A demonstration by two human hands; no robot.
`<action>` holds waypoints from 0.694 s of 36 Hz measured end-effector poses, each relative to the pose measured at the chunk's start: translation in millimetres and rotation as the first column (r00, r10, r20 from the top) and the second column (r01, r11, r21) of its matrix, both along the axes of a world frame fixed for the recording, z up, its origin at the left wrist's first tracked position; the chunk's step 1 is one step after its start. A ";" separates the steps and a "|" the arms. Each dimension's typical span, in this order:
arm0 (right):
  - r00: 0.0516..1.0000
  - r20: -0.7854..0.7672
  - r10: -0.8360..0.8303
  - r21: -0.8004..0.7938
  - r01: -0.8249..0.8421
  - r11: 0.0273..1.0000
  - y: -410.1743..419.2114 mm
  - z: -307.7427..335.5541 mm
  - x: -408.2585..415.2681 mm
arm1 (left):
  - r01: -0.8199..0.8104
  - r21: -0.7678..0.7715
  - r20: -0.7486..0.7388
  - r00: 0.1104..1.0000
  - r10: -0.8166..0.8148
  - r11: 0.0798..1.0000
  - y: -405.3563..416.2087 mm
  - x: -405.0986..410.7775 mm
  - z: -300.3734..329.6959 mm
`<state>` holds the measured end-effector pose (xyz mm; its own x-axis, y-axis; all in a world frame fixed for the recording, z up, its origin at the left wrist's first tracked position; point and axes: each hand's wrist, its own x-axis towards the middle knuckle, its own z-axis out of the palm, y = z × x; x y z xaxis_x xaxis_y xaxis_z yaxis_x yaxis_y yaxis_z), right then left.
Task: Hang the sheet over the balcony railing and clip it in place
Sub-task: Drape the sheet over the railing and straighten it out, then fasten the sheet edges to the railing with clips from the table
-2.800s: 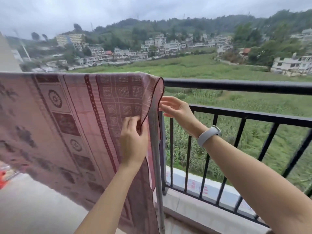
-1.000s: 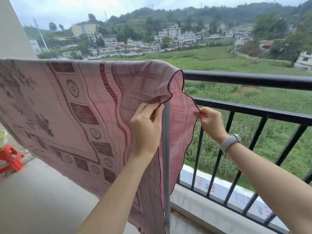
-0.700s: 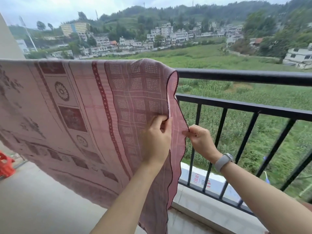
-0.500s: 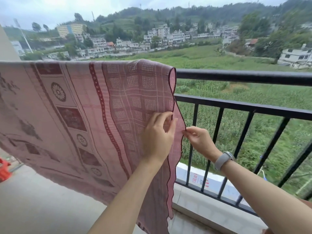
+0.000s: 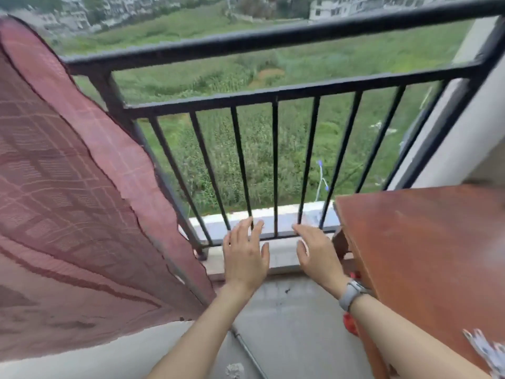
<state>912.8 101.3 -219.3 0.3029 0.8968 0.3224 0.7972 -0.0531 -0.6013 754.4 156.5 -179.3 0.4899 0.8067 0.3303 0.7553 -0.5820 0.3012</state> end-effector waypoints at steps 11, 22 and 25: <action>0.680 0.032 -0.733 -0.539 0.629 0.560 -275.9 -96.0 67.2 | 0.452 -0.450 -0.320 0.724 -0.612 0.770 -146.7 154.5 -132.7; 0.322 0.202 -0.925 -0.708 0.701 0.089 -351.6 -137.0 102.2 | 0.603 -0.573 -0.423 0.363 -0.830 0.556 -230.7 201.2 -203.3; 0.318 0.215 -0.923 -0.719 0.692 0.071 -339.4 -143.8 107.8 | 0.586 -0.587 -0.438 0.350 -0.828 0.558 -228.7 199.1 -212.8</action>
<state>1020.6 -238.1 -363.1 0.9257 -0.0942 -0.3663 -0.1730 -0.9667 -0.1886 953.5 -72.2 -392.1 0.8855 0.0280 -0.4637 0.1436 -0.9658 0.2159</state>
